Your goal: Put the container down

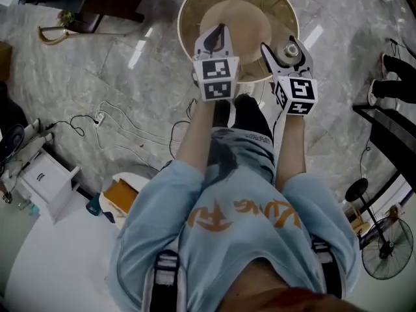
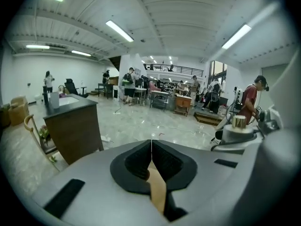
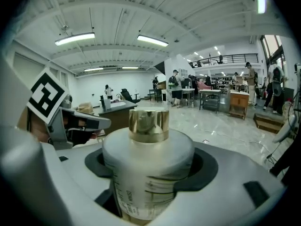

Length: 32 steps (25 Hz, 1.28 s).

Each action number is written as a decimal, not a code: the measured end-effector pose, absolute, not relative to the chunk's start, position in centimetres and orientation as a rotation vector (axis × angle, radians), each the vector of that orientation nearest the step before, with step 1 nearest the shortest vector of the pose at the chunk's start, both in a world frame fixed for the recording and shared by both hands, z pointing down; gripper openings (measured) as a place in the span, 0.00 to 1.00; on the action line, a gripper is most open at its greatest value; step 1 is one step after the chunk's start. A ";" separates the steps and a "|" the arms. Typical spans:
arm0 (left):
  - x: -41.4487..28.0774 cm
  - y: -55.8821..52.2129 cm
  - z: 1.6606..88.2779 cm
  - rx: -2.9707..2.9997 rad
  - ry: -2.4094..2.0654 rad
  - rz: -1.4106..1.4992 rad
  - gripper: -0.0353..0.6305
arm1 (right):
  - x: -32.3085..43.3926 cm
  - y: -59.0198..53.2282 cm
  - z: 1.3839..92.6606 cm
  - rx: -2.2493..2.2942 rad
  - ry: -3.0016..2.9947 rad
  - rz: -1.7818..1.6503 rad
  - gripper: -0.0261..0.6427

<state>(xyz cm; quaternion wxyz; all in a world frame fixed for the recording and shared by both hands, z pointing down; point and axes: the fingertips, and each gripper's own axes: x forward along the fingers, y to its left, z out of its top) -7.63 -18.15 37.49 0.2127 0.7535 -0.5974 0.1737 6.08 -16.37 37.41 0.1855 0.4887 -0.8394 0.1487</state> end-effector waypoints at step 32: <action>-5.8 -18.6 66.0 1.950 -1.522 0.657 0.09 | 4.4 -17.1 67.6 1.048 -2.302 0.618 0.57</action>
